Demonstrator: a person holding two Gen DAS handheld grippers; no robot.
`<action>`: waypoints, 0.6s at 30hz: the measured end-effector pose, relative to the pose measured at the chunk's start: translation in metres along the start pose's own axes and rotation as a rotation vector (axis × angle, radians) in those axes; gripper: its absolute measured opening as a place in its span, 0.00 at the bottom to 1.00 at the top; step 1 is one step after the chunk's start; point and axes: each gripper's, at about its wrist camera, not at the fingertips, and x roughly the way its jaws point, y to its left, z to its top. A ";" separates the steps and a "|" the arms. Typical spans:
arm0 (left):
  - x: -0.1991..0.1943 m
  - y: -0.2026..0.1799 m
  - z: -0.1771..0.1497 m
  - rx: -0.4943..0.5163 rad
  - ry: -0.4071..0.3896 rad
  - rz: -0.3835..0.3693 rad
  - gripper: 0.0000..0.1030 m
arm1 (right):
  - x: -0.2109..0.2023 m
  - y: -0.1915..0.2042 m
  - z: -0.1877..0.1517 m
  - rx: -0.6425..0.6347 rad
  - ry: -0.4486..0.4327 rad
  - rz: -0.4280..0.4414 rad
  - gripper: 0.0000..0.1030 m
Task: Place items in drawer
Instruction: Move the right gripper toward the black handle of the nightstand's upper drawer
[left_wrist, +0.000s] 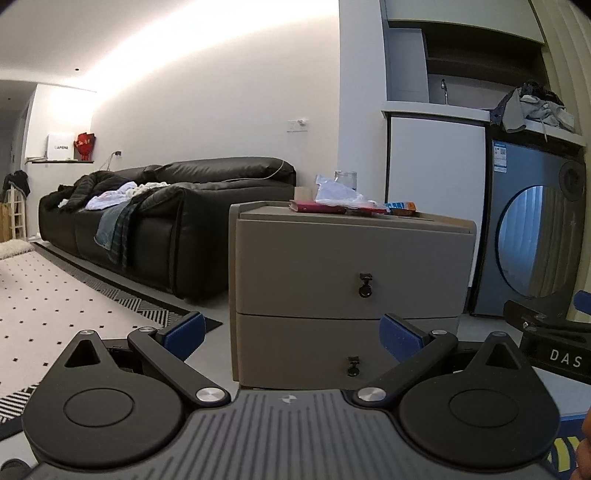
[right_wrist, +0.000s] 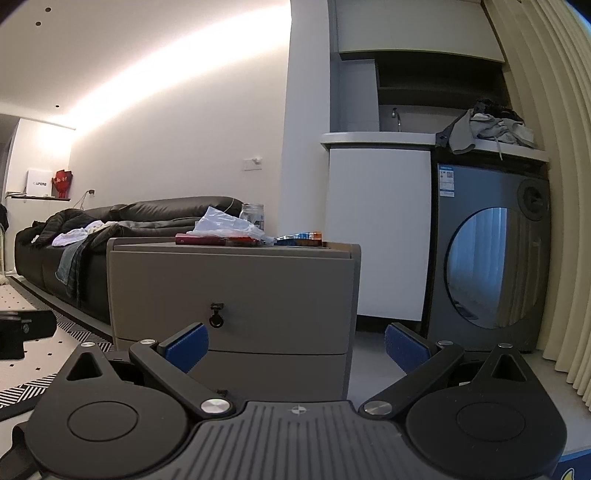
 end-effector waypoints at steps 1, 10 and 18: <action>0.001 0.001 0.001 -0.004 -0.003 0.002 1.00 | 0.002 0.001 0.000 -0.002 0.004 0.000 1.00; 0.015 0.003 0.004 -0.005 0.010 -0.001 1.00 | 0.018 -0.002 0.000 0.014 0.013 0.002 1.00; 0.031 0.003 0.004 -0.007 0.026 -0.016 1.00 | 0.037 0.002 0.000 0.005 0.028 0.017 0.99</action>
